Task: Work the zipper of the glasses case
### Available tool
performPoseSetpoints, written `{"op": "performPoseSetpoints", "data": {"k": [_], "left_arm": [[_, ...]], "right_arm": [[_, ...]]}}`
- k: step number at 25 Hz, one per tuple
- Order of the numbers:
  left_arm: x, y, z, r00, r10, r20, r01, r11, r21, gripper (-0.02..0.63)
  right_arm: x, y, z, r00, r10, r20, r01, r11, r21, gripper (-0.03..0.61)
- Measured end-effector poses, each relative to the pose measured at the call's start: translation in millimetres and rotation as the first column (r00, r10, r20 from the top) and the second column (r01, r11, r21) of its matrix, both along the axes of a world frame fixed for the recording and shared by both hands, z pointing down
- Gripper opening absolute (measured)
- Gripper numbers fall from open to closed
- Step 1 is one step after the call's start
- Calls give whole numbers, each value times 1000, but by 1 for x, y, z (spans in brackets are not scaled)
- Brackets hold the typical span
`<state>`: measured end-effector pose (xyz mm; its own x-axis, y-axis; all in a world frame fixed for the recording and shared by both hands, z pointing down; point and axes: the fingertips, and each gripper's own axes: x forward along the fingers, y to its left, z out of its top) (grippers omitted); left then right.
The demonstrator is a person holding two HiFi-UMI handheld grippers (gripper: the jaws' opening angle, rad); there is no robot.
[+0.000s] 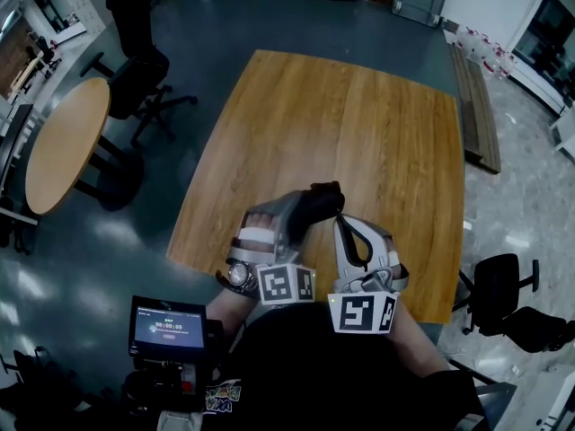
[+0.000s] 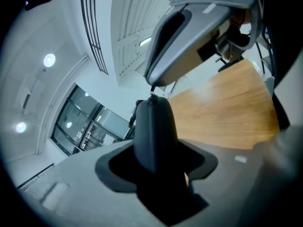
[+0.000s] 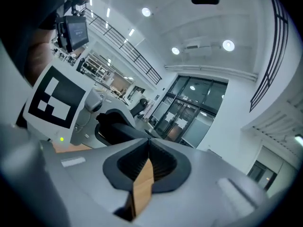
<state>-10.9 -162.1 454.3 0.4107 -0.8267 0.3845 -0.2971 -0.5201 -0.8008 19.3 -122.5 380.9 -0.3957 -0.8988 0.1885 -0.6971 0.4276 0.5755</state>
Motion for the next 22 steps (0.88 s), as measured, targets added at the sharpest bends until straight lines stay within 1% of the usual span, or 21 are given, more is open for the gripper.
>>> {"op": "performPoseSetpoints", "data": {"k": [4,7,10,12,14,16,19,22], "left_arm": [[2,2,-8,999,22,-23,-21,999,40,261],[4,3,-10,999,32,-41,-30,999,42,261],[4,5,-8,999,37,-36,-36,998,45,261],[4,6,-9,998,49,-28,-47,997,63,261],[2,6,-11,998,57,-27,-54,994,92,262],[0,5,-13,998,56,-35,-52,992,113,264],[0,3,-17,997,54,-51,-47,991,125,267],[-1,0,-25,995,58,-78,-46,988,150,284]], "right_arm": [[5,-5,4,1000,11,12,-11,1000,-27,14],[5,-6,5,1000,12,19,-11,999,-32,15],[5,-5,6,1000,2,28,-1,999,-40,12],[5,-2,7,999,-13,48,15,998,-53,11],[1,2,4,994,-46,103,53,996,-68,8],[-4,7,-1,980,-91,177,106,991,-76,8],[-9,12,-7,957,-140,253,163,984,-73,8],[-15,14,-16,905,-172,389,227,969,-98,7]]}}
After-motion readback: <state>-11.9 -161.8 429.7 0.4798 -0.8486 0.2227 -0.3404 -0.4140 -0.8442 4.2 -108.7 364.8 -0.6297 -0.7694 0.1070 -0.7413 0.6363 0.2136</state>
